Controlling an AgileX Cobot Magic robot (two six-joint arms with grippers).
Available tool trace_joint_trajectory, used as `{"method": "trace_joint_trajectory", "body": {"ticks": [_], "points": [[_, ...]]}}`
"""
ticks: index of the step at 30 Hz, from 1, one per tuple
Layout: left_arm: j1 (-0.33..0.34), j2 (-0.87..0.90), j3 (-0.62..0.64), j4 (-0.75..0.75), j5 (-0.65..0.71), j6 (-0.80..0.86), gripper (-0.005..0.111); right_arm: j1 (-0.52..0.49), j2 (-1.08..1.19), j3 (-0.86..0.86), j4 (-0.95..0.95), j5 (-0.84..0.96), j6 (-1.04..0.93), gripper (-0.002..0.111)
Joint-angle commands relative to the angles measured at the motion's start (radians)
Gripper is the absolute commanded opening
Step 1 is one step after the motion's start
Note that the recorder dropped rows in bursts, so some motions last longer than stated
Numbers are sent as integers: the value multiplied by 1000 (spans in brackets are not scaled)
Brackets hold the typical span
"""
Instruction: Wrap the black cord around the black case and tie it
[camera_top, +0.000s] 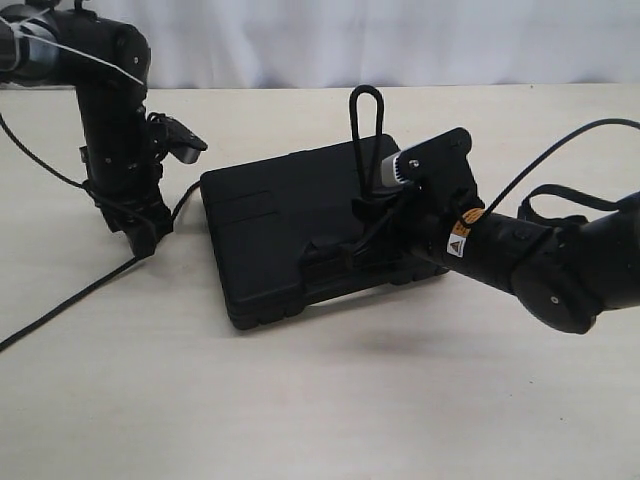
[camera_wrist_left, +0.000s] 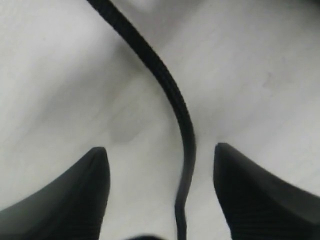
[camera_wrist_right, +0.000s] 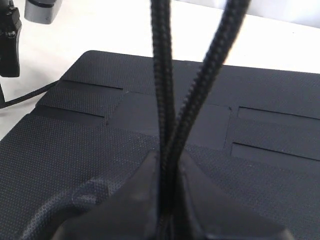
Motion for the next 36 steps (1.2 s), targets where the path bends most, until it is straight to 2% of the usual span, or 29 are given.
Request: {"method": "trace_joint_trajectory", "body": {"ticks": [1, 4, 6, 11, 12, 15, 24, 28, 30, 36], "points": [[-2, -2, 32, -57, -11, 7, 58, 1, -10, -5, 5, 15, -1, 4], [-8, 9, 62, -57, -48, 34, 58, 1, -10, -5, 5, 17, -1, 4], [-8, 12, 64, -15, -41, 28, 52, 1, -10, -5, 5, 15, -1, 4], [-8, 12, 64, 29, -79, -26, 2, 1, -10, -5, 5, 15, -1, 4], [-8, 12, 64, 29, -95, -51, 0, 1, -10, -5, 5, 15, -1, 4], [-8, 12, 12, 29, -120, -140, 0, 1, -10, -5, 5, 15, -1, 4], [39, 10, -295, -49, -101, -454, 0, 1, -10, -5, 5, 17, -1, 4], [85, 10, -389, -217, -97, -461, 0, 1, -10, -5, 5, 17, -1, 4], [110, 10, -423, -346, -97, -459, 0, 1, -10, -5, 5, 17, -1, 4], [143, 10, -473, -691, -111, -397, 0, 1, -10, -5, 5, 17, -1, 4]]}}
